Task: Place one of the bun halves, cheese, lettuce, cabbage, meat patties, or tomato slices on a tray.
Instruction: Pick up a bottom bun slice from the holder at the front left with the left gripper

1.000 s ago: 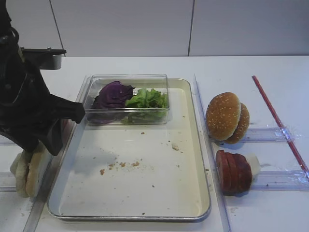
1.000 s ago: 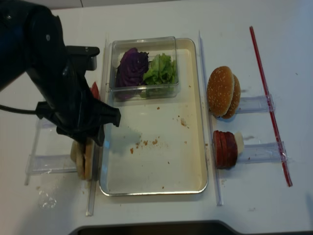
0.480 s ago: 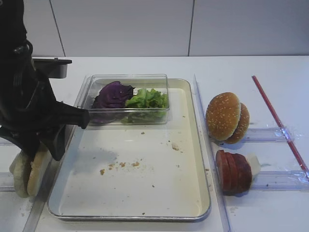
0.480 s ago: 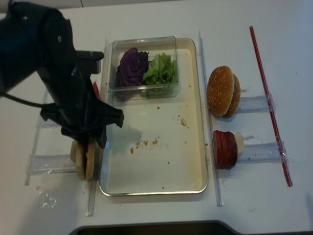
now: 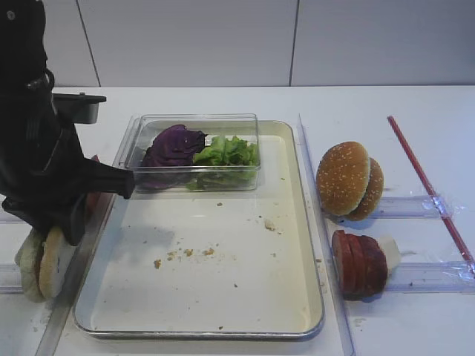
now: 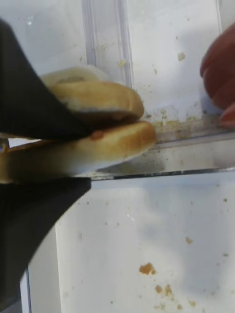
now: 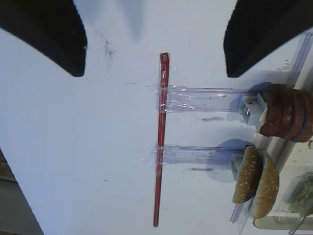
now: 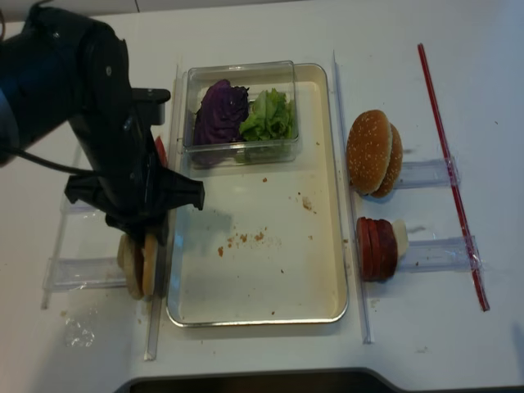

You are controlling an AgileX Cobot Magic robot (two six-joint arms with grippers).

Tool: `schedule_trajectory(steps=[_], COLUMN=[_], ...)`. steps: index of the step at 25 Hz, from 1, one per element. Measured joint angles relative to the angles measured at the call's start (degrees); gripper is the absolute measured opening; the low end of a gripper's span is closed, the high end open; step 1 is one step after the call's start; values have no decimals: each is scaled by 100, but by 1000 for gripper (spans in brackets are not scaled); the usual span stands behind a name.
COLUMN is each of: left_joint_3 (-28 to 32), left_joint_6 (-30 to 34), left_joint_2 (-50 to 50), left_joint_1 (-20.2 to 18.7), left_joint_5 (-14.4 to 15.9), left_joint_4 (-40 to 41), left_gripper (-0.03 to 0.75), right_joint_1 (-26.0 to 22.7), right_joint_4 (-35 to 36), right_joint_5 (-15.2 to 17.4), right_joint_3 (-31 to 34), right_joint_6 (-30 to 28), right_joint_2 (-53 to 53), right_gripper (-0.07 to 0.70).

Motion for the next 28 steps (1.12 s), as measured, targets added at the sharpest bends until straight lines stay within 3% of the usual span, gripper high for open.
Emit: schedule_trajectory(steps=[5, 28], left_joint_3=[0, -172], left_joint_6=[-20, -112], left_joint_2=[0, -651], left_joint_1=[0, 0], left_joint_5=[12, 33], left_joint_4=[0, -605], left_gripper=[72, 51], right_joint_1=[0, 0], right_joint_4=[0, 0], right_joint_5=[0, 0], right_joint_3=[0, 0], right_joint_6=[0, 10], right_joint_2=[0, 0], right_gripper=[585, 585])
